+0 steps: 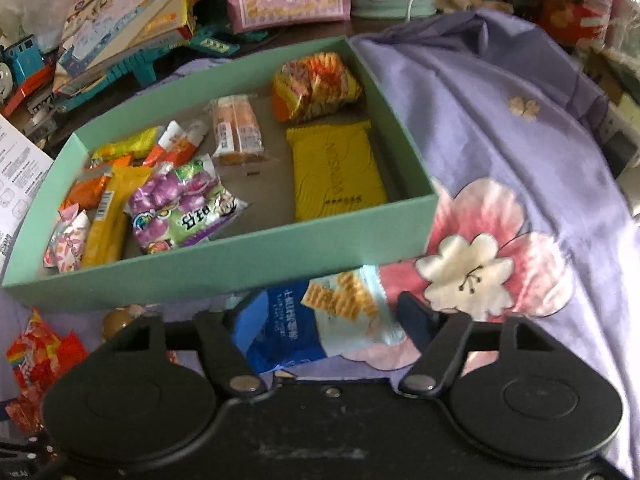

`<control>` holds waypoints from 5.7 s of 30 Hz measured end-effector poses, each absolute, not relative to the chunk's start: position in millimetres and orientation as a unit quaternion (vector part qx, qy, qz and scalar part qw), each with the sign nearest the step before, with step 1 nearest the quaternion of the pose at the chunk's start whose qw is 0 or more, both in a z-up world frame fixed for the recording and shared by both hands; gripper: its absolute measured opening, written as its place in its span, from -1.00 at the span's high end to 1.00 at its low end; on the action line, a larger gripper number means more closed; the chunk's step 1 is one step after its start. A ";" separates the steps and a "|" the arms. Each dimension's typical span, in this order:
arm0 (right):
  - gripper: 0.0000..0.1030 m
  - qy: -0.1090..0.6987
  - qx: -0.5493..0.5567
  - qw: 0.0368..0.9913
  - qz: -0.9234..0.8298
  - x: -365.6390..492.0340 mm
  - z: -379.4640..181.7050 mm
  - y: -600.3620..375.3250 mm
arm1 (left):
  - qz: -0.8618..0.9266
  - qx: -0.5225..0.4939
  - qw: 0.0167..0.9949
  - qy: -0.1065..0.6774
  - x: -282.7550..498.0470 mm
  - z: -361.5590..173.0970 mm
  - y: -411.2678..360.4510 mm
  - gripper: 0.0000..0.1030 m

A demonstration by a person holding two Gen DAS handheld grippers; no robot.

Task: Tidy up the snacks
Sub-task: 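Move both tools back over the remaining snack pile, then grasp blue soda biscuit packet with right tool while left tool grasps red candy packet, then carry both packets into the green box and open both tools, then move both tools back over the remaining snack pile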

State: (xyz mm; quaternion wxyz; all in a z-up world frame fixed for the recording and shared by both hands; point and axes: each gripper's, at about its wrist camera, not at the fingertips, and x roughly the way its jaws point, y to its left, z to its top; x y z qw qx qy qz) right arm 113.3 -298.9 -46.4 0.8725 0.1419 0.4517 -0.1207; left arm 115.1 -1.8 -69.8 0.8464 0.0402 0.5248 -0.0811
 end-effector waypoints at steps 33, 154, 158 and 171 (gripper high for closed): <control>-0.30 0.507 0.165 0.846 -0.004 84.0 -44.3 -252.5 | -0.081 0.013 0.855 0.512 106.9 -67.1 19.1 -1.00; -1.00 0.390 0.198 0.896 -0.078 53.3 53.2 -272.2 | -0.165 0.052 0.873 0.457 121.2 13.2 -42.8 -1.00; -1.00 0.404 0.198 0.890 -0.072 33.5 39.5 -268.6 | -0.180 0.065 0.860 0.473 96.5 -3.8 -45.2 -1.00; -1.00 0.437 0.233 0.867 -0.066 -11.1 -7.1 -265.5 | -0.260 0.115 0.817 0.502 43.3 -47.6 -71.9 -0.99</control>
